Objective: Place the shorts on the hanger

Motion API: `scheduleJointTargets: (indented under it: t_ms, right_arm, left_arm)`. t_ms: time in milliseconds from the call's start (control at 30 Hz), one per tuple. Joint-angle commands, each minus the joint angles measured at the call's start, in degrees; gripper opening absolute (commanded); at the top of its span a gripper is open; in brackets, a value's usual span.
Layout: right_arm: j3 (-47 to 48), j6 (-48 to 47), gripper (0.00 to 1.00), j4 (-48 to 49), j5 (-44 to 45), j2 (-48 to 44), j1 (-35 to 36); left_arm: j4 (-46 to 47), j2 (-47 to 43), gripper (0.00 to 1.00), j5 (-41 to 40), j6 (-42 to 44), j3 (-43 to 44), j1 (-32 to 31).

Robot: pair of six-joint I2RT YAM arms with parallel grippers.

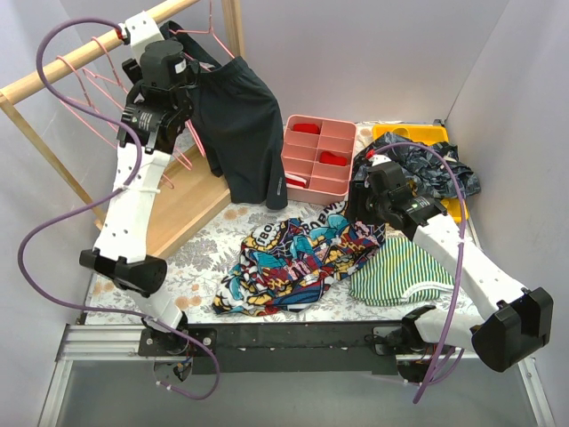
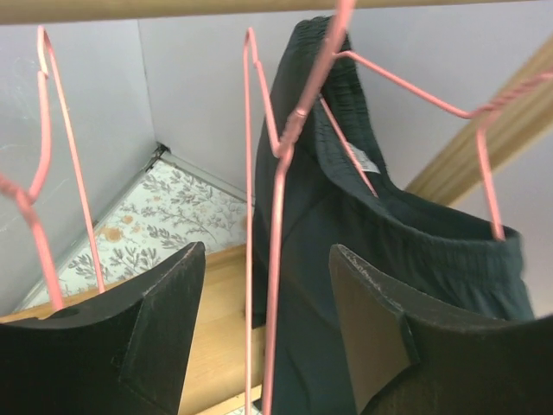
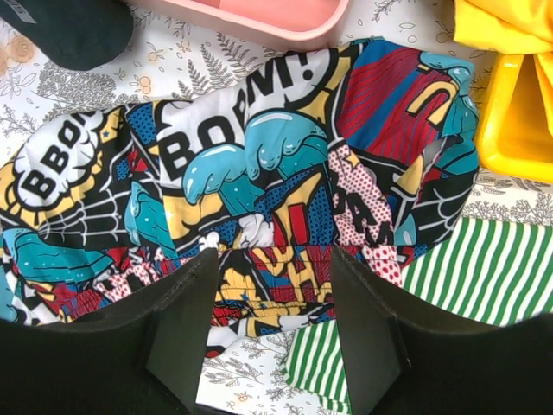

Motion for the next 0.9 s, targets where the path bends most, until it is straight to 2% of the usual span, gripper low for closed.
scheduleJointTargets:
  t_ms: [0, 67, 133, 233, 267, 367, 400, 433, 633, 800, 867]
  right_arm:
    - [1.94, -0.97, 0.62, 2.55, -1.38, -0.2, -0.23]
    - [1.85, -1.14, 0.62, 2.55, -1.38, -0.2, -0.14]
    - [1.76, -1.14, 0.62, 2.64, -1.46, -0.03, -0.14]
    - [1.59, -1.23, 0.62, 2.81, -1.64, -0.29, -0.23]
    - [1.5, -1.15, 0.61, 2.99, -1.73, -0.38, -0.23]
    - [1.41, -1.41, 0.61, 2.9, -1.64, -0.38, -0.23]
    - [1.41, -1.49, 0.61, 2.99, -1.64, -0.46, -0.14]
    - [1.41, -1.41, 0.61, 2.99, -1.64, -0.55, -0.23]
    - [2.28, -1.67, 0.61, 3.16, -1.64, -0.2, -0.14]
    - [2.81, -1.76, 0.61, 3.25, -1.55, 0.33, -0.23]
    - [2.64, -1.67, 0.61, 3.34, -1.55, 0.33, -0.23]
  left_arm:
    - [-1.62, 0.96, 0.57, 6.07, -1.05, 1.76, 3.08]
    - [0.49, 1.31, 0.55, 7.4, -0.96, -0.53, 3.7]
    - [-0.29, 3.24, 0.52, 7.41, -1.75, 0.69, 4.05]
    - [-0.21, 3.68, 0.44, 7.49, -2.46, -0.09, 4.23]
    - [1.36, 3.16, 0.35, 7.84, -2.54, -1.66, 4.23]
    - [4.1, 2.01, 0.18, 9.34, -1.76, -2.99, 4.32]
    - [4.27, 2.1, 0.04, 9.43, -1.49, -2.47, 4.23]
    - [4.71, 2.01, 0.0, 9.69, -0.45, -2.03, 4.32]
    - [9.1, -1.32, 0.0, 13.28, 2.99, -2.64, 4.32]
    - [6.48, -3.08, 0.0, 16.45, 2.47, -1.59, 4.14]
    - [6.3, -4.57, 0.0, 18.64, 2.12, -4.21, 4.23]
